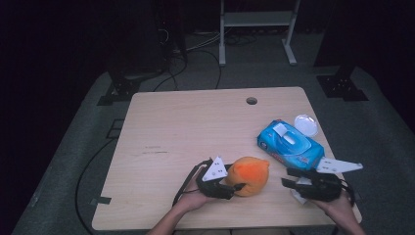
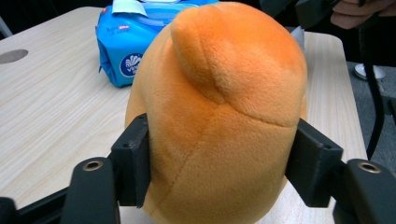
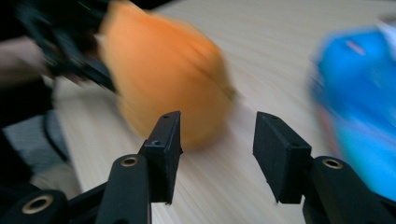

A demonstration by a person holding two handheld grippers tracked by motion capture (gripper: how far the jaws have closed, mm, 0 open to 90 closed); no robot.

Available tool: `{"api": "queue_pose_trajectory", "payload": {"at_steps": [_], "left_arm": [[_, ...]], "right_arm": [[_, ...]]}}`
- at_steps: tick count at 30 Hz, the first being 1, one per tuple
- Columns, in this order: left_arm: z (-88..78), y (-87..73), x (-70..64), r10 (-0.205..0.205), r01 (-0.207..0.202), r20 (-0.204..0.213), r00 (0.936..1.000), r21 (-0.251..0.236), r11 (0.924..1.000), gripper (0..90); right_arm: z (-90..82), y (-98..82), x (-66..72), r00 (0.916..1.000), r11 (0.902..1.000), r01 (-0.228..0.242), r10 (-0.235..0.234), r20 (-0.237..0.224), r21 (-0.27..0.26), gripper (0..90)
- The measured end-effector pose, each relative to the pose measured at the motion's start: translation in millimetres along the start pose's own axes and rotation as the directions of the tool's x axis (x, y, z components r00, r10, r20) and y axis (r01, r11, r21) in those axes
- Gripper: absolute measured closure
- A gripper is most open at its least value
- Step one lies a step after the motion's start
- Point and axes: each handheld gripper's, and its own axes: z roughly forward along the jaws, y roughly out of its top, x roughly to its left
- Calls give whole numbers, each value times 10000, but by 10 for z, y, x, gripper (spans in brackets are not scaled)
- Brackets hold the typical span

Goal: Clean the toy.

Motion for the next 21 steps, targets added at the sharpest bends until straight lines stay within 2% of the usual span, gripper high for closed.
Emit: {"api": "queue_pose_trajectory", "payload": {"at_steps": [2, 3, 5, 6, 8, 11, 14, 15, 17, 19, 20, 21], "left_arm": [[-16, 24, -9, 95, -95, -3, 10000, -74, 9999, 372], [-59, 59, -21, 215, -215, -57, 9998, -124, 9997, 383], [-135, 95, 9, 337, -341, -462, 9984, -87, 9994, 386], [-135, 95, 9, 337, -341, -462, 9984, -87, 9994, 386], [-236, 125, 81, 252, -269, -798, 9965, -202, 9994, 386], [-369, 156, 179, 497, -499, -1489, 9876, 28, 9988, 386], [-433, 124, 266, 595, -532, -2018, 9776, 363, 9979, 387], [-433, 103, 287, 624, -531, -2166, 9743, 486, 9974, 388], [-413, 59, 315, 616, -469, -2363, 9697, 676, 9966, 389], [-360, 19, 306, 777, -532, -2664, 9607, 978, 9938, 385], [-328, 3, 293, 852, -564, -2710, 9588, 1124, 9921, 385], [-300, -11, 273, 839, -538, -2633, 9611, 1197, 9913, 379]], "right_arm": [[177, 138, 83, 9982, 9997, 227, -232, -562, -90, 504], [343, 250, 146, 9947, 9981, 604, -592, -847, 115, 538], [465, 336, 180, 9932, 9965, 829, -815, -836, 134, 549], [465, 336, 180, 9932, 9965, 829, -815, -836, 134, 549], [547, 419, 167, 9926, 9964, 821, -836, -885, -202, 566], [713, 536, 171, 9916, 9929, 884, -953, -873, -796, 570], [914, 602, 153, 9919, 9923, 888, -961, -835, -867, 566], [1016, 629, 144, 9938, 9939, 864, -909, -647, -691, 557], [1042, 647, 149, 9940, 9937, 883, -924, -593, -685, 558], [1082, 713, 182, 9944, 9925, 873, -919, -515, -859, 548], [1082, 713, 182, 9944, 9925, 873, -919, -515, -859, 548], [1101, 733, 186, 9942, 9928, 860, -910, -574, -833, 539]]}}
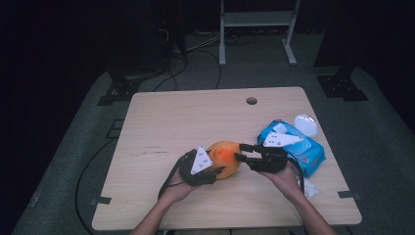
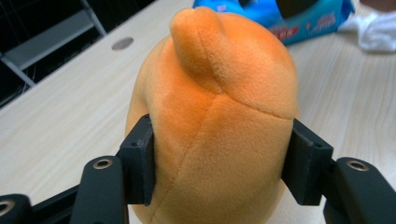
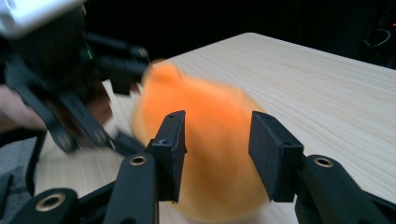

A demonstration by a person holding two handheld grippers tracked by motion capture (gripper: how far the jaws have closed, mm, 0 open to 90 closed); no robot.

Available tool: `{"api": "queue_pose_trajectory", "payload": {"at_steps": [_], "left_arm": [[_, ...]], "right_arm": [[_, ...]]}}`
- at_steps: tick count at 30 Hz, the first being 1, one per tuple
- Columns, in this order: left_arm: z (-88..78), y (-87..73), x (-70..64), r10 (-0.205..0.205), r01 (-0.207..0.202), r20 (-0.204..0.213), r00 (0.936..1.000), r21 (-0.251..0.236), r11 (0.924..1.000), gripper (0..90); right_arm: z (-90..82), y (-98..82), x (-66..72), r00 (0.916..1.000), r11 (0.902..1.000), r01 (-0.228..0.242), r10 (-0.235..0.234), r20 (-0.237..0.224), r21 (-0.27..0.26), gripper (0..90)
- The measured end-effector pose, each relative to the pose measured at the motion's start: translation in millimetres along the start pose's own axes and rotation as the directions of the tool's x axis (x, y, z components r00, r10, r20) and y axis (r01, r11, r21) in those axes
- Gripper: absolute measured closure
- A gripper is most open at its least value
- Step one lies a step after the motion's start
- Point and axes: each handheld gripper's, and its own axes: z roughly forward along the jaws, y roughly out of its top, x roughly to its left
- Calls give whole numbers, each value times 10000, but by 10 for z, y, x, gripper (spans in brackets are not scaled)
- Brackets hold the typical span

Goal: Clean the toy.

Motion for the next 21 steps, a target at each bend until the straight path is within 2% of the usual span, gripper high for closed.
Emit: {"api": "queue_pose_trajectory", "payload": {"at_steps": [2, 3, 4, 5, 7, 8, 9, 10, 11, 13, 15, 16, 17, 18, 21], "left_arm": [[17, -10, -82, 182, -182, 152, 9997, 6, 9998, 325], [17, -8, -113, 321, -324, 272, 9991, 136, 9994, 325], [2, -12, -164, 446, -458, 402, 9982, 288, 9985, 273], [2, -12, -164, 446, -458, 402, 9982, 288, 9985, 252], [-39, -31, -194, 459, -478, 838, 9954, 211, 9986, 225], [-109, -44, -203, 234, -239, 1292, 9913, 25, 9997, 211], [-148, -51, -201, 175, -156, 1531, 9880, -136, 9998, 206], [-175, -54, -197, 87, -47, 1704, 9853, -239, 9997, 204], [-175, -54, -197, 87, -47, 1704, 9853, -239, 9997, 199], [-237, -44, -166, -201, 301, 2074, 9781, -456, 9985, 186], [-267, -27, -119, -383, 551, 2296, 9725, -669, 9962, 180], [-268, -15, -93, -488, 682, 2306, 9718, -768, 9947, 169], [-250, 14, -26, -821, 1088, 2605, 9620, -898, 9900, 159], [-250, 14, -26, -821, 1088, 2605, 9620, -898, 9900, 153], [-137, 61, 85, -1449, 1771, 2802, 9489, -930, 9798, 149]], "right_arm": [[69, 25, 5, 10000, 9997, -39, 40, -70, 240, 540], [69, 25, 5, 10000, 9997, -39, 40, -70, 240, 540], [106, 3, 1, 9995, 9979, 0, 20, -307, 654, 541], [106, 3, 1, 9995, 9979, 0, 20, -307, 654, 541], [90, -36, 13, 9977, 9957, 38, 25, -679, 923, 542], [51, -92, 38, 9953, 9913, 278, -155, -953, 1289, 542], [20, -130, 54, 9943, 9899, 393, -252, -1036, 1360, 542], [-17, -169, 73, 9937, 9892, 467, -319, -1071, 1390, 541], [-17, -169, 73, 9937, 9892, 467, -319, -1071, 1390, 541], [-123, -280, 120, 9926, 9862, 730, -574, -1067, 1488, 536], [-159, -314, 129, 9925, 9849, 776, -615, -1061, 1550, 534], [-223, -384, 143, 9915, 9825, 918, -751, -1061, 1623, 532], [-249, -417, 153, 9905, 9807, 1018, -842, -1089, 1672, 531], [-249, -417, 153, 9905, 9807, 1018, -842, -1089, 1672, 531], [-313, -504, 181, 9872, 9757, 1271, -1069, -1186, 1786, 526]]}}
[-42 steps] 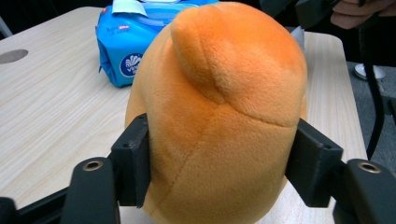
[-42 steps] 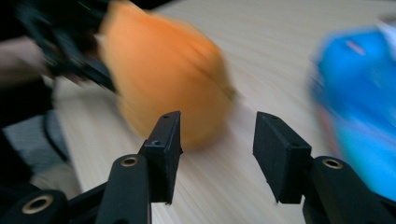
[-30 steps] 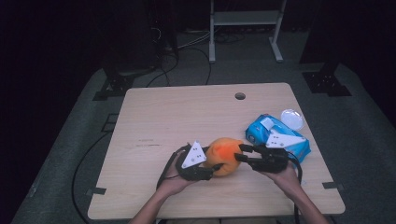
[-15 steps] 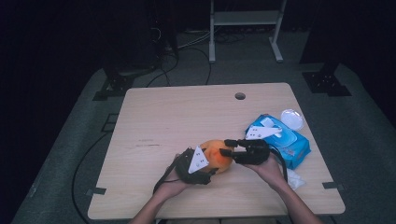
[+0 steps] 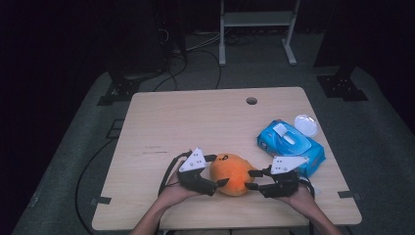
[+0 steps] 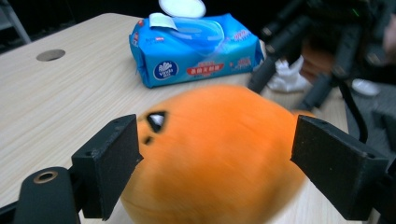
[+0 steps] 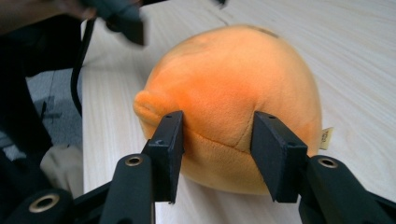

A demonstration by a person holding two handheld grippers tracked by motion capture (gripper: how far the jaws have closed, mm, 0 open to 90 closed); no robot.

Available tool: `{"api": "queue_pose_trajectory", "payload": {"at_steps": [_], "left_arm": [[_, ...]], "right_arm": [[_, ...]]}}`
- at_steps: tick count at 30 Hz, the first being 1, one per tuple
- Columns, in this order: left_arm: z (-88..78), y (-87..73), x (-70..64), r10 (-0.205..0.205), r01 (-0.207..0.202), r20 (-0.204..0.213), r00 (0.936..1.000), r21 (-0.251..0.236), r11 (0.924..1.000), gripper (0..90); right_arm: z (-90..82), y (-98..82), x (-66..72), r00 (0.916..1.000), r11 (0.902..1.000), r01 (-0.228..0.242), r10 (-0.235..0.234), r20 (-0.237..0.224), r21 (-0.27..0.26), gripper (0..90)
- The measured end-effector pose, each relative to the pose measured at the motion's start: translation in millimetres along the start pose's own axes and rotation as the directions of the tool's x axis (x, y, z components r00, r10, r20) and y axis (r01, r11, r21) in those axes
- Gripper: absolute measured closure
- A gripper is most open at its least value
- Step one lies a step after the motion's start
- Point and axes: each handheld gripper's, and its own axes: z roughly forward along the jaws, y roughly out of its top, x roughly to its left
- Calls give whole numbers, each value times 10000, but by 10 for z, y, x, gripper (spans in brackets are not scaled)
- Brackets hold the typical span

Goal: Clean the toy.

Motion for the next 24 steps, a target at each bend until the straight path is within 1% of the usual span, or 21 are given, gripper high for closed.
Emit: {"api": "queue_pose_trajectory", "payload": {"at_steps": [2, 4, 6, 7, 8, 9, 11, 12, 13, 14, 15, 16, 17, 18, 19, 20, 21, 22, 23, 24], "left_arm": [[29, 4, 26, -71, 71, -39, 10000, 67, 10000, 149], [91, -5, 66, -294, 298, -122, 9995, 343, 9990, 149], [147, -42, 82, -497, 496, -9, 9988, 716, 9962, 150], [158, -63, 77, -572, 567, 36, 9984, 791, 9953, 154], [154, -82, 64, -627, 620, 73, 9980, 735, 9954, 154], [132, -106, 23, -559, 549, 105, 9984, 789, 9954, 170], [115, -115, -4, -521, 506, 154, 9985, 868, 9949, 178], [55, -133, -62, -362, 303, 540, 9979, 1066, 9938, 185], [15, -138, -81, -320, 235, 777, 9965, 1082, 9939, 193], [15, -138, -81, -320, 235, 777, 9965, 1082, 9939, 203], [-76, -137, -47, -691, 580, 1296, 9892, 877, 9945, 212], [-108, -137, -9, -778, 695, 1141, 9904, 750, 9948, 221], [-108, -137, -9, -778, 695, 1141, 9904, 750, 9948, 208], [-116, -137, 35, -972, 923, 764, 9923, 654, 9936, 208], [-108, -136, 92, -1267, 1238, 408, 9911, 675, 9900, 161], [-87, -143, 140, -1553, 1533, 228, 9876, 723, 9855, 117], [-55, -157, 172, -1702, 1685, 143, 9853, 813, 9823, 116], [32, -195, 197, -1964, 1899, 493, 9793, 1139, 9752, 119], [67, -216, 193, -2052, 1921, 977, 9738, 1287, 9729, 154], [67, -216, 193, -2052, 1921, 977, 9738, 1287, 9729, 226]], "right_arm": [[-3, -13, 9, 10000, 10000, 74, -74, -18, 33, 523], [-10, -30, 17, 10000, 10000, 42, -42, -77, 43, 512], [-26, -43, 24, 10000, 9999, 42, -41, -35, 92, 501], [-49, -64, 11, 9999, 9999, -146, 146, 11, 77, 467], [-49, -64, 11, 9999, 9999, -146, 146, 11, 77, 467], [-74, -91, -1, 9989, 9994, -328, 326, 343, 55, 430], [-89, -120, -29, 9963, 9979, -646, 642, 567, 46, 414], [-88, -129, -36, 9955, 9970, -768, 763, 554, 74, 414], [-84, -131, -34, 9954, 9970, -766, 756, 594, 132, 410], [-84, -131, -34, 9954, 9970, -766, 756, 594, 132, 410], [-69, -127, -22, 9961, 9975, -657, 641, 611, 258, 407], [-66, -127, -20, 9962, 9974, -667, 650, 580, 279, 406], [-64, -127, -21, 9962, 9972, -697, 682, 551, 259, 402], [-64, -127, -21, 9962, 9972, -697, 682, 551, 259, 402], [-62, -126, -30, 9960, 9970, -734, 719, 530, 262, 399], [-61, -130, -51, 9961, 9968, -751, 738, 486, 269, 400], [-60, -132, -55, 9961, 9968, -750, 736, 480, 278, 401], [-56, -133, -58, 9961, 9966, -769, 755, 459, 302, 411], [-52, -131, -64, 9963, 9964, -771, 756, 414, 344, 442], [-41, -132, -69, 9968, 9966, -727, 714, 359, 382, 499]]}}
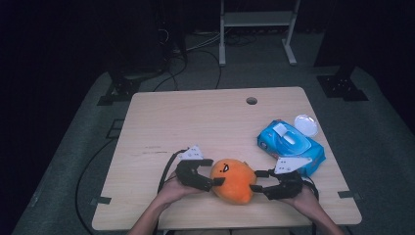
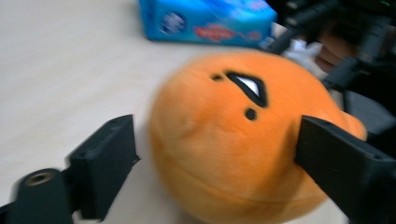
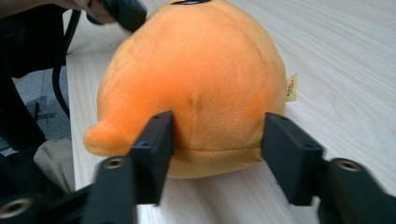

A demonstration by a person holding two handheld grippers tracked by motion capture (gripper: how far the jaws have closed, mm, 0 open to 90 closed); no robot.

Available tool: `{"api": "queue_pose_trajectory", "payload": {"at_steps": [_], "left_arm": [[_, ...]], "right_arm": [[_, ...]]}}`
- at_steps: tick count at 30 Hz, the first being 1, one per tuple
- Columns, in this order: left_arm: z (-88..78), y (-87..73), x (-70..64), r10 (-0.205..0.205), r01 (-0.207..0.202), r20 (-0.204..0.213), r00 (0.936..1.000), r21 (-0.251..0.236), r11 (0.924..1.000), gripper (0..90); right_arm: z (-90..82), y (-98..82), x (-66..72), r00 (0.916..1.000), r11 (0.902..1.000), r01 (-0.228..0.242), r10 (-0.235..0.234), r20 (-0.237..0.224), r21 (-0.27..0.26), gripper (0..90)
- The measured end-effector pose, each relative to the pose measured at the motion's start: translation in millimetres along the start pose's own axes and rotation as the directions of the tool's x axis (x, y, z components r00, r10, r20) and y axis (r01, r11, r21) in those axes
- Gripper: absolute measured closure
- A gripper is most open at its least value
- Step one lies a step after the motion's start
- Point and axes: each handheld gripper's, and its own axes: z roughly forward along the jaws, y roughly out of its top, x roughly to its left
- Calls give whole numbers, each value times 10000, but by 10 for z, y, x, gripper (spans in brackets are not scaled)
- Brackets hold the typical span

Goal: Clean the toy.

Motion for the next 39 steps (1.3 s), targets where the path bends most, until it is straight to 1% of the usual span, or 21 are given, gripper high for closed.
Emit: {"api": "queue_pose_trajectory", "payload": {"at_steps": [3, 5, 7, 8, 10, 11, 13, 14, 15, 18, 20, 23, 24, 25, 26, 27, 28, 30, 32, 34, 39], "left_arm": [[22, -32, -72, 450, -451, -45, 9990, -319, 9985, 344], [-8, -39, -76, 369, -369, 9, 9993, -486, 9981, 394], [-22, -40, -78, 400, -400, -6, 9992, -544, 9977, 410], [-50, -34, -77, 413, -424, -176, 9990, -644, 9970, 415], [-108, -6, -53, 266, -302, -371, 9990, -987, 9947, 419], [-141, 14, -29, 211, -270, -529, 9984, -1126, 9933, 419], [-192, 52, 32, -25, -109, -860, 9963, -1547, 9879, 403], [-202, 67, 63, -104, -79, -1093, 9940, -1655, 9862, 403], [-204, 77, 97, -131, -106, -1363, 9906, -1712, 9852, 387], [-170, 70, 200, -345, -7, -1917, 9809, -1806, 9836, 378], [-107, 9, 270, -359, 22, -2224, 9743, -1503, 9886, 364], [-78, -32, 290, -307, 6, -2372, 9710, -1259, 9920, 304], [-90, -44, 297, -399, 67, -2346, 9713, -1406, 9901, 304], [-111, -41, 295, -417, 63, -2452, 9686, -1431, 9897, 250], [-129, -39, 286, -341, -48, -2575, 9657, -1489, 9888, 229], [-142, -33, 274, -283, -126, -2698, 9625, -1484, 9888, 229], [-176, -29, 251, -104, -295, -2871, 9579, -1345, 9905, 190], [-191, -32, 240, -69, -317, -2887, 9574, -1289, 9911, 173], [-229, -46, 221, 72, -451, -3071, 9517, -1166, 9922, 159], [-275, -64, 216, -2, -357, -3110, 9504, -1098, 9933, 141], [-388, -146, 178, -107, -299, -3451, 9385, -1122, 9932, 116]], "right_arm": [[55, 10, -7, 9997, 9998, -84, 89, -226, 197, 684], [60, 37, -25, 9991, 9996, -289, 287, -311, -50, 739], [60, 60, -39, 9990, 9993, -351, 349, -296, -92, 749], [62, 83, -45, 9991, 9993, -348, 344, -254, -136, 758], [103, 217, -75, 9997, 9990, -237, 234, -79, -386, 762], [103, 217, -75, 9997, 9990, -237, 234, -79, -386, 762], [156, 387, -168, 9996, 9970, -252, 260, 100, -732, 760], [156, 387, -168, 9996, 9970, -252, 260, 100, -732, 760], [212, 507, -253, 9994, 9974, -61, 86, 343, -716, 755], [300, 576, -342, 9983, 9980, -48, 84, 575, -629, 745], [425, 583, -434, 9964, 9994, -11, 41, 844, -349, 718], [478, 523, -481, 9954, 10000, 2, -1, 963, -12, 644], [478, 523, -481, 9954, 10000, 2, -1, 963, -12, 644], [419, 474, -515, 9941, 9993, -285, 309, 1043, -241, 568], [380, 455, -528, 9925, 9987, -336, 377, 1165, -370, 543], [380, 455, -528, 9925, 9987, -336, 377, 1165, -370, 543], [292, 428, -542, 9907, 9984, -356, 411, 1299, -441, 522], [244, 417, -544, 9896, 9981, -355, 421, 1373, -503, 508], [153, 399, -545, 9884, 9973, -384, 472, 1447, -630, 487], [75, 379, -541, 9868, 9976, -348, 439, 1557, -603, 477], [-98, 302, -524, 9833, 9975, -342, 445, 1765, -611, 436]]}}
